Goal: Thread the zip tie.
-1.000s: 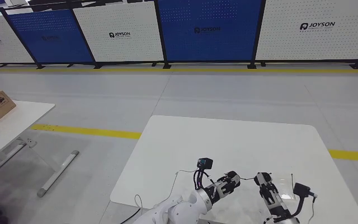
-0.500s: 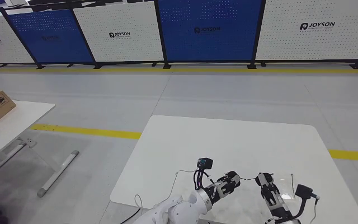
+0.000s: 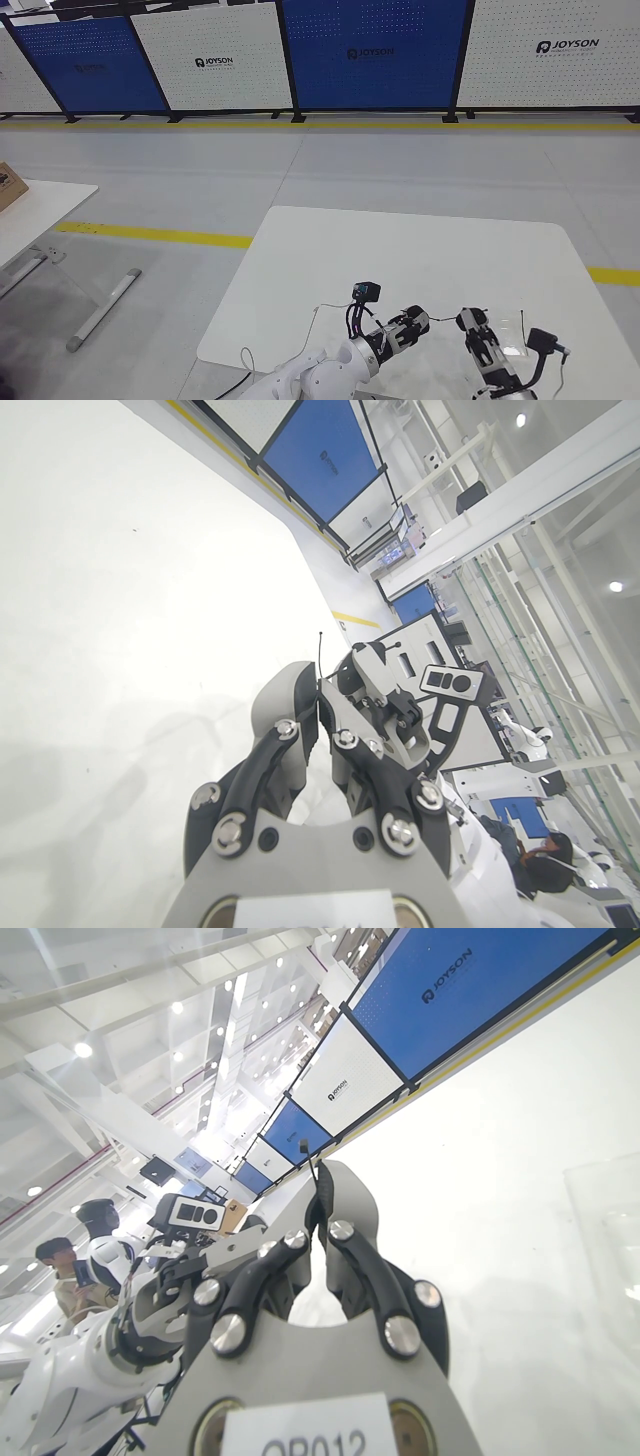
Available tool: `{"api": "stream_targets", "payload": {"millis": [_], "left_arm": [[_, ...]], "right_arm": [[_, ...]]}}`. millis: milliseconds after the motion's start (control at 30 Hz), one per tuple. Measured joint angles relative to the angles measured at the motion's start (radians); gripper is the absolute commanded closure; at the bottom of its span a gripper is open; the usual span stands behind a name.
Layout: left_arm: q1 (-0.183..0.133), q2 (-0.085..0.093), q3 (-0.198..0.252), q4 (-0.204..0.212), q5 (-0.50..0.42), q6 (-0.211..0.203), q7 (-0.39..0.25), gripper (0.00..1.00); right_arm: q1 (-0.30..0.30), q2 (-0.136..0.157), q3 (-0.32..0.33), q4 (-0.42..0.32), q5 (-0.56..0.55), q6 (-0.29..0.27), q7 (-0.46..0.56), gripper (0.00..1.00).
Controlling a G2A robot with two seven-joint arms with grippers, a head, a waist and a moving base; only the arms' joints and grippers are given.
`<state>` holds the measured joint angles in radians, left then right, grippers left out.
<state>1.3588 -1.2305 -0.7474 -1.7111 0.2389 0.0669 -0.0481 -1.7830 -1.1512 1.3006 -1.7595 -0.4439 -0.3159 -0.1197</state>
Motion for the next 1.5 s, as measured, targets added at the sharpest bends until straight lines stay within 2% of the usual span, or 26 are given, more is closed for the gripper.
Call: {"api": "stream_targets", "payload": {"millis": [1200, 1500], "left_arm": [[0.0, 0.0, 0.0, 0.0, 0.0, 0.0, 0.0, 1.0], [0.004, -0.004, -0.003, 0.008, -0.028, -0.01, 0.008, 1.0]], "right_arm": [[0.02, -0.022, -0.016, 0.021, -0.015, 0.006, 0.029, 1.0], [0.014, -0.025, -0.009, 0.022, -0.007, -0.025, 0.021, 1.0]]}}
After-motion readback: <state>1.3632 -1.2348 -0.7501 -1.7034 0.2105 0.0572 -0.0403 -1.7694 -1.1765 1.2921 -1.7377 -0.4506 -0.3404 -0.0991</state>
